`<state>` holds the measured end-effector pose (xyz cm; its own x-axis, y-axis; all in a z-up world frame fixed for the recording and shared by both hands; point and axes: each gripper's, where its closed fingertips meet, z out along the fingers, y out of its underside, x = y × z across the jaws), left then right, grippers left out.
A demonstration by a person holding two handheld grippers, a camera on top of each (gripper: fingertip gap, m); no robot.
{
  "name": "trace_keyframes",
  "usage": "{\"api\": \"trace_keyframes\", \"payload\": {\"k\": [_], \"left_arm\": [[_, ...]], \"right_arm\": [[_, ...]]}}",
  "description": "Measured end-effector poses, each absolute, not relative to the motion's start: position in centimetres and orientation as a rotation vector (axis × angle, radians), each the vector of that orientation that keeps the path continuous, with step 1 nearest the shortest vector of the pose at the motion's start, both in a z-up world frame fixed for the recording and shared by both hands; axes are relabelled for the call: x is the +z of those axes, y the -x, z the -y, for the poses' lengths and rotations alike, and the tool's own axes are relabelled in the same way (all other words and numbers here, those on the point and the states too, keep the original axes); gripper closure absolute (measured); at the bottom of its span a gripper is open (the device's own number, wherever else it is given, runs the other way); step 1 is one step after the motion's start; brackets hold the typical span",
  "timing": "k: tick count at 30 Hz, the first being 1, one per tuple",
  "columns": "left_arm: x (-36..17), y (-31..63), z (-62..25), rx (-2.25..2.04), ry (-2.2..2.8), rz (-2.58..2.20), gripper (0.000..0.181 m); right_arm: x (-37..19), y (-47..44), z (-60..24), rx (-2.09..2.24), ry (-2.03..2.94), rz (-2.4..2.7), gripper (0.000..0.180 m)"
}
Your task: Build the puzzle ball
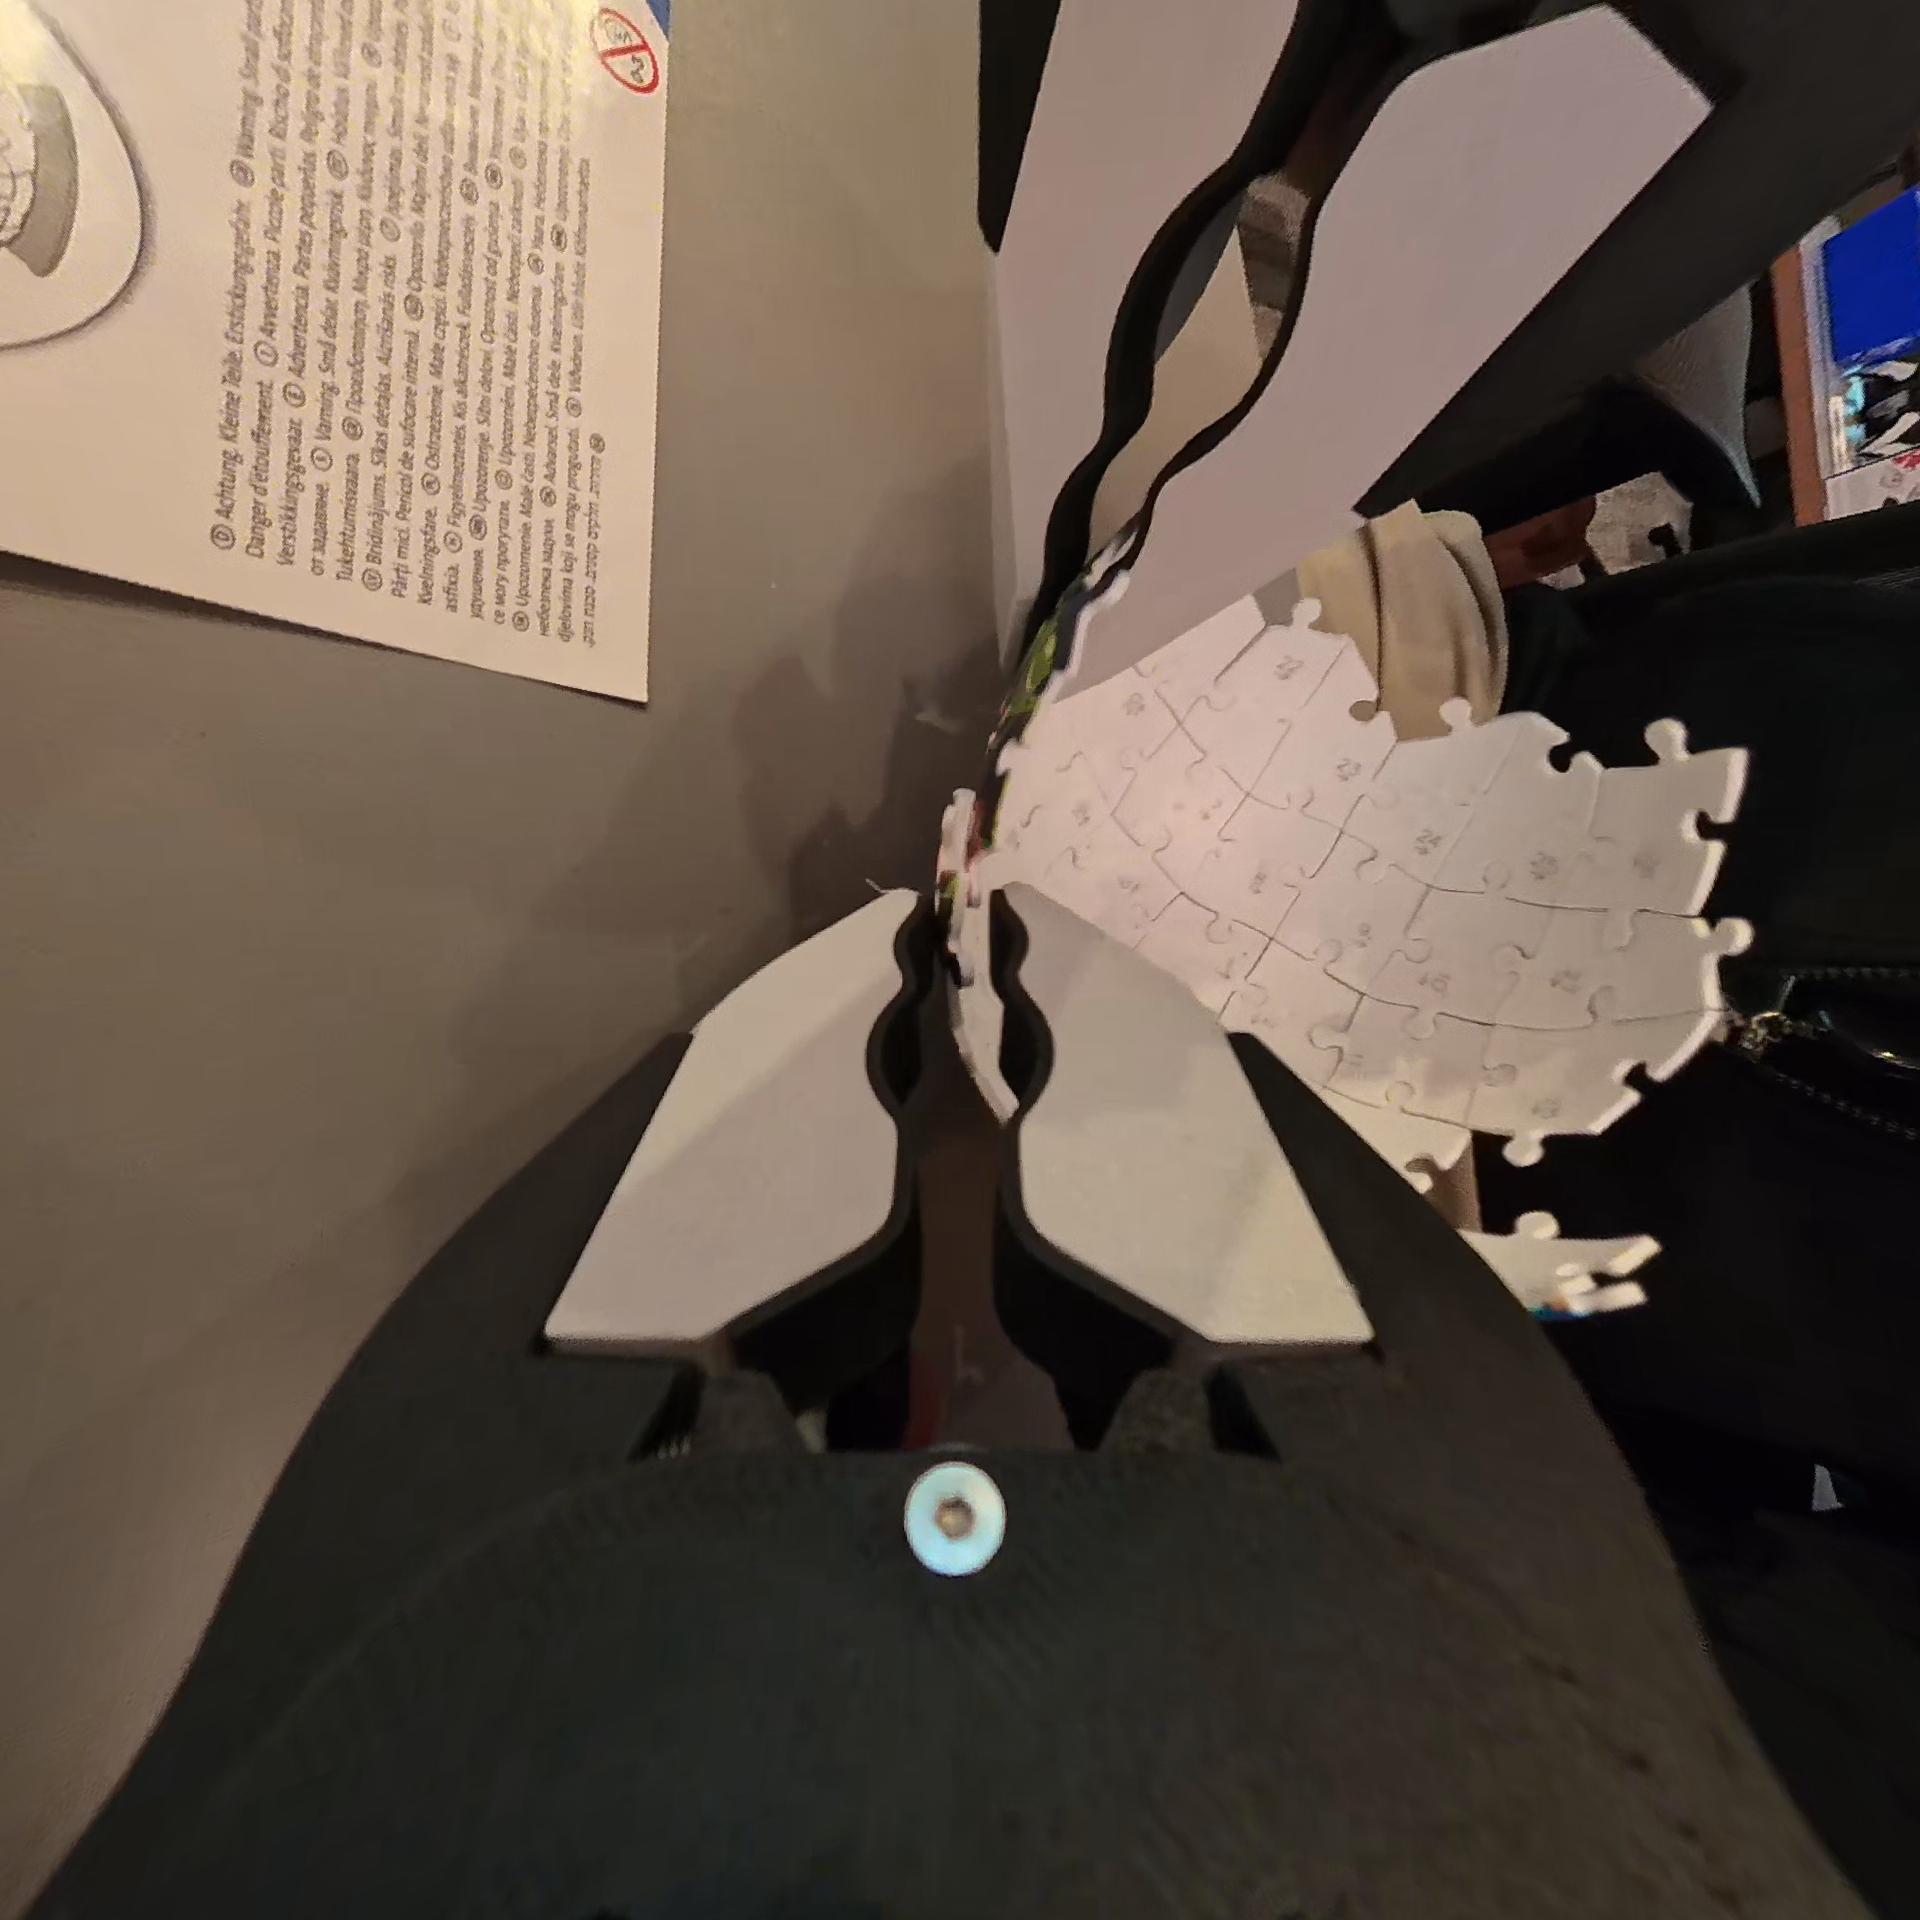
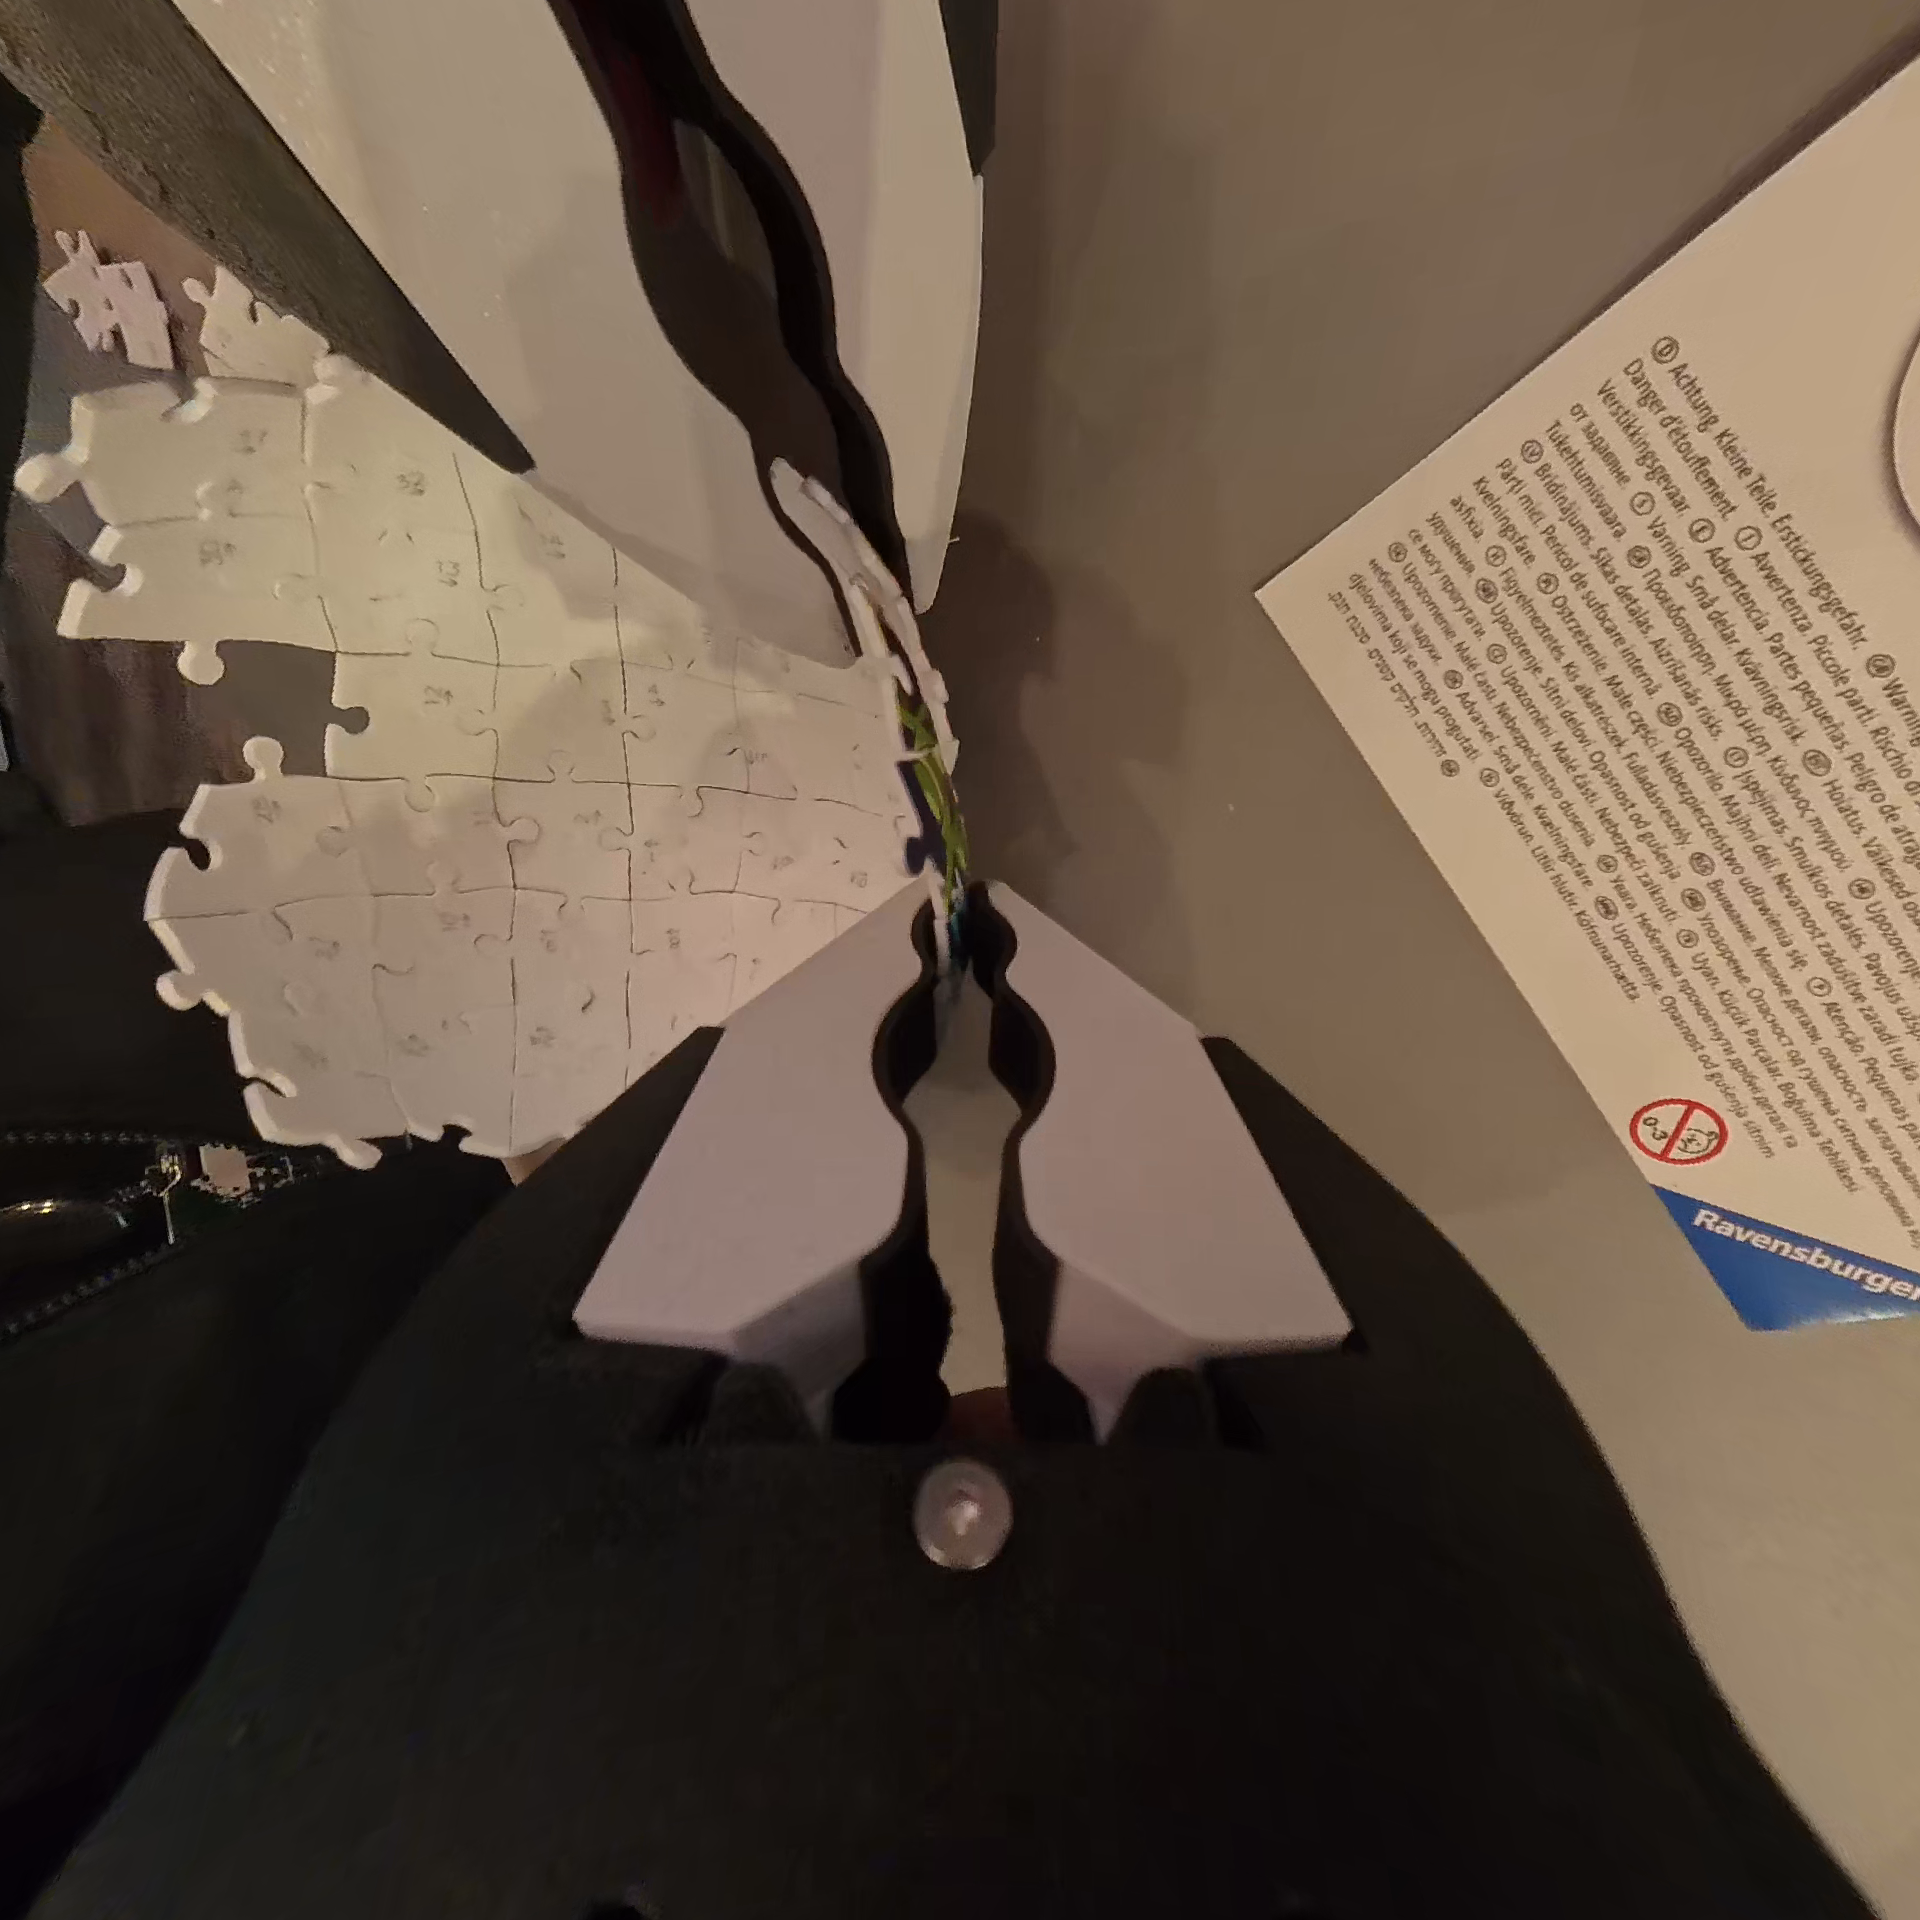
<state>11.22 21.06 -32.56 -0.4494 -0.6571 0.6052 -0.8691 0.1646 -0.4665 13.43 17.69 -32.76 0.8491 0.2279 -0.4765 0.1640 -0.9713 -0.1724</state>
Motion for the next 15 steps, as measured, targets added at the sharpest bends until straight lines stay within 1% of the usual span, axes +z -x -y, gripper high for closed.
{"api": "trace_keyframes", "payload": {"k": [8, 15], "left_arm": [[-32.83, -11.50, -21.39, 1.169, -1.486, 2.165, 0.176], [-32.66, -11.64, -21.31, 1.175, -1.486, 2.191, 0.176]], "right_arm": [[-32.69, -13.53, -17.88, 0.738, 2.918, 0.331, 0.179], [-31.87, -14.05, -18.36, 0.659, 2.886, 0.421, 0.162]]}}
